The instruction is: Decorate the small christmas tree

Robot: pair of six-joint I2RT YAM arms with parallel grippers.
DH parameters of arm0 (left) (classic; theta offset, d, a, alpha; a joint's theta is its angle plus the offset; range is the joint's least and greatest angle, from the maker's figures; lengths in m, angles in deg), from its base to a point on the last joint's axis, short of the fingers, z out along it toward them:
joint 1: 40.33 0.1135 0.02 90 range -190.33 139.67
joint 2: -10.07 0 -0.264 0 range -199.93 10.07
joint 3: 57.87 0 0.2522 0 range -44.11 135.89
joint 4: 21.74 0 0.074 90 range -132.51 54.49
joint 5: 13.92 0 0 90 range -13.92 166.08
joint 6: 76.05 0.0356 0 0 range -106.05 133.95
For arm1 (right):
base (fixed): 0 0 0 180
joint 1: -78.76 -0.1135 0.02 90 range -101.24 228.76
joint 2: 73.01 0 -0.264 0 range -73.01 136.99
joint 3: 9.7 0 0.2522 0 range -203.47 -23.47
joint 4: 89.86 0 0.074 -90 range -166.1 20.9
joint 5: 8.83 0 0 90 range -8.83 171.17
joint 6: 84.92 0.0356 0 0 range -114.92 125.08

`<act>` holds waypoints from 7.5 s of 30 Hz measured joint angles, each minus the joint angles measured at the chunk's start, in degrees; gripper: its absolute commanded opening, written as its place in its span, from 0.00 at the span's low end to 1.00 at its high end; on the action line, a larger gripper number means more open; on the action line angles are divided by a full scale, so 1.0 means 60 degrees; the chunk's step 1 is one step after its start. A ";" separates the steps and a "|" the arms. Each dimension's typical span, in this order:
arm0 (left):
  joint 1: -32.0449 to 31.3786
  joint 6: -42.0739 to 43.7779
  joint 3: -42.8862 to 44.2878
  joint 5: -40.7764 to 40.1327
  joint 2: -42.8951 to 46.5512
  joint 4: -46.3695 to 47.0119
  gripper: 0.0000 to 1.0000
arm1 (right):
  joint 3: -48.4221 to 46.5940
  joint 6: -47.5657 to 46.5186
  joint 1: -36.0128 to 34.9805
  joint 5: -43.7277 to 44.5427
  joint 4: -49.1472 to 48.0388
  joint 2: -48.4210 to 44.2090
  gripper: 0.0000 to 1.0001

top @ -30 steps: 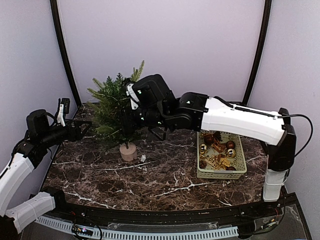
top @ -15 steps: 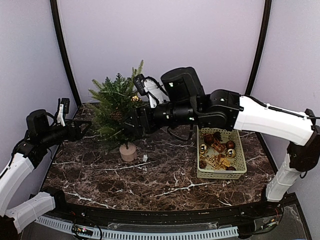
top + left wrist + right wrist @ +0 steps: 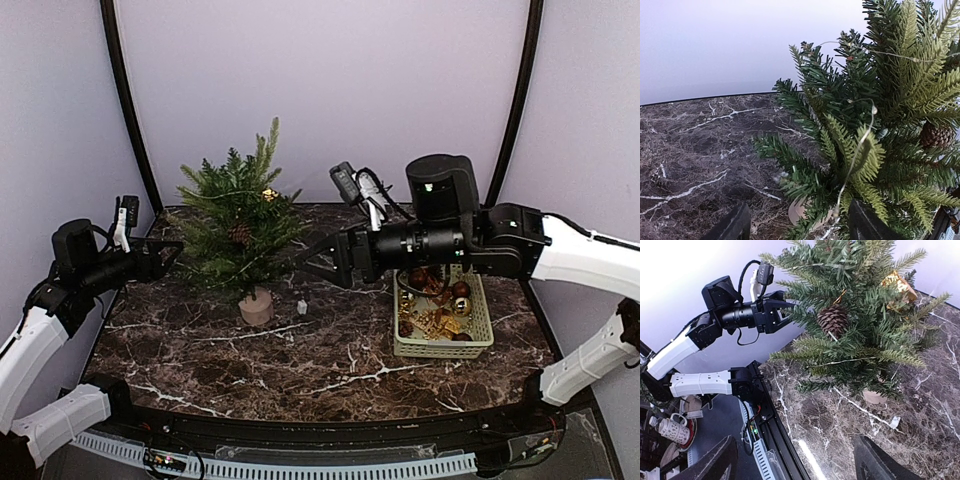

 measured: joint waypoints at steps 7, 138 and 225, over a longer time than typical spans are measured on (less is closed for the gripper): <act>0.0000 -0.0004 -0.0084 0.0379 0.0040 0.0106 0.69 | 0.0317 0.0200 0.0437 -0.0095 -0.0510 -0.0510 0.75; 0.0000 0.1140 0.0073 0.0262 0.1045 -0.0153 0.69 | -0.6608 -0.1563 0.0379 0.1275 0.1723 0.3661 0.00; 0.0000 0.0922 0.0073 0.0805 0.1024 -0.0095 0.70 | -0.6411 -0.2218 0.0648 0.2812 0.1526 0.3042 0.49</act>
